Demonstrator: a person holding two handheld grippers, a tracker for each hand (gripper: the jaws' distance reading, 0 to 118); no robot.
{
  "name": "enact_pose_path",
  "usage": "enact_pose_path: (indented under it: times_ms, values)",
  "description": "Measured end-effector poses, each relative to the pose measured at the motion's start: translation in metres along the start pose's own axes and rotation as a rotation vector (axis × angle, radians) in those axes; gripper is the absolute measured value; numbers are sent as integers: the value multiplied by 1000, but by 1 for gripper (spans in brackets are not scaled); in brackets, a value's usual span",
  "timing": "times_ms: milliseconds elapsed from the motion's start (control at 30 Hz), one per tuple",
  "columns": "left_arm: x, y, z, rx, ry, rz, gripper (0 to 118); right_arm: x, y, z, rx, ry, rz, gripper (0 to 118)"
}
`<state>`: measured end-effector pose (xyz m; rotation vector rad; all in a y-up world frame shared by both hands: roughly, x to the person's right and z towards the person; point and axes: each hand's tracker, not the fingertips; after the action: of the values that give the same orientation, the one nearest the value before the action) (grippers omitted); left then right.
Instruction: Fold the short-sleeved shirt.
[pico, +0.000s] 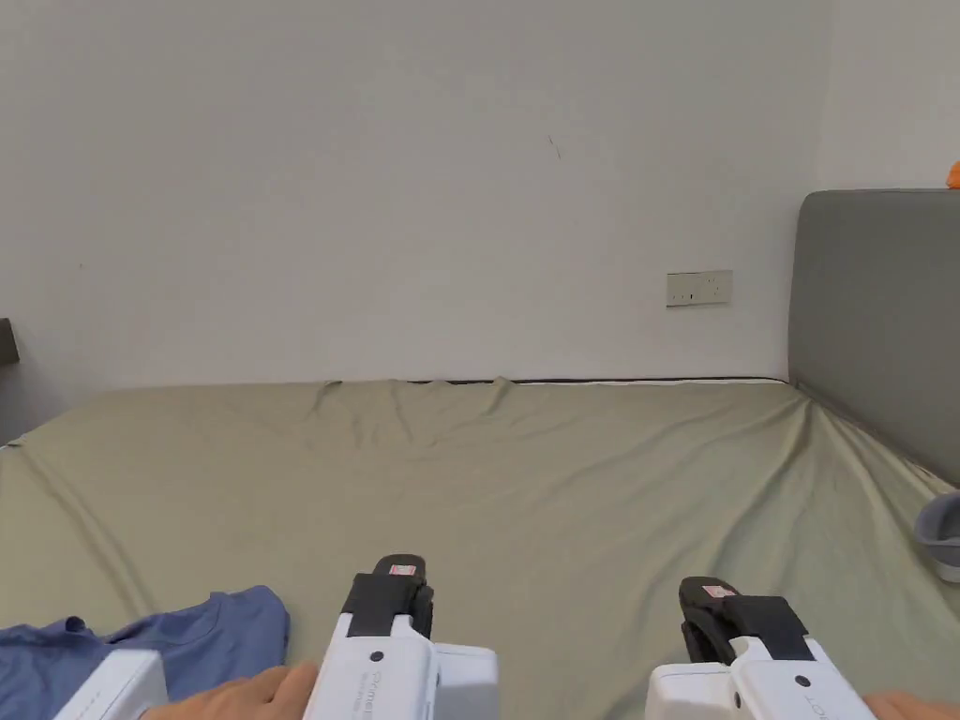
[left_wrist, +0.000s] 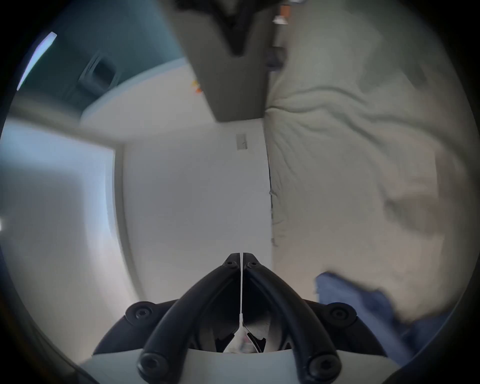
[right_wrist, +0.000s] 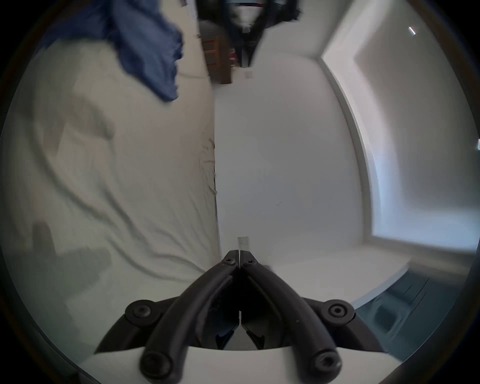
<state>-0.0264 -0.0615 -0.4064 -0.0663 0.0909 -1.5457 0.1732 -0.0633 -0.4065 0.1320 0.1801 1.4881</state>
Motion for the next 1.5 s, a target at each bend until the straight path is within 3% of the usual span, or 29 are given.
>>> enact_pose_path:
  times_ms: [100,200,300,367,400,433,467,533,667,800,1500]
  values:
    - [-35,-3,-4,-78,13,410,0,36,-2,0,-29,-6,-345,0]
    - [-79,-17,-1,-119,9,915,0,82,-14,7,-58,-84,-781,0]
    - [-106,-44,17,-23,-29,1427,0,113,-33,27,-11,-156,-1165,0]
    - [-105,-59,32,72,-17,1643,0,117,-42,41,-8,-189,-1359,0]
    - [-101,-63,40,82,8,1695,0,116,-43,50,11,-240,-1362,0]
    - [-94,-66,46,79,51,1718,0,113,-43,58,57,-309,-1286,0]
    - [-86,-67,51,70,95,1715,0,106,-39,63,43,-336,-1288,0]
    - [-68,-63,56,21,143,1630,0,93,-39,67,30,-393,-1207,0]
    - [-55,-60,50,-118,57,1512,0,85,-39,64,-29,-264,-1230,0]
    - [-59,-60,53,-47,61,1543,0,89,-37,66,-10,-305,-1277,0]
    - [-65,-60,53,-63,68,1514,0,85,-40,58,-28,-264,-1316,0]
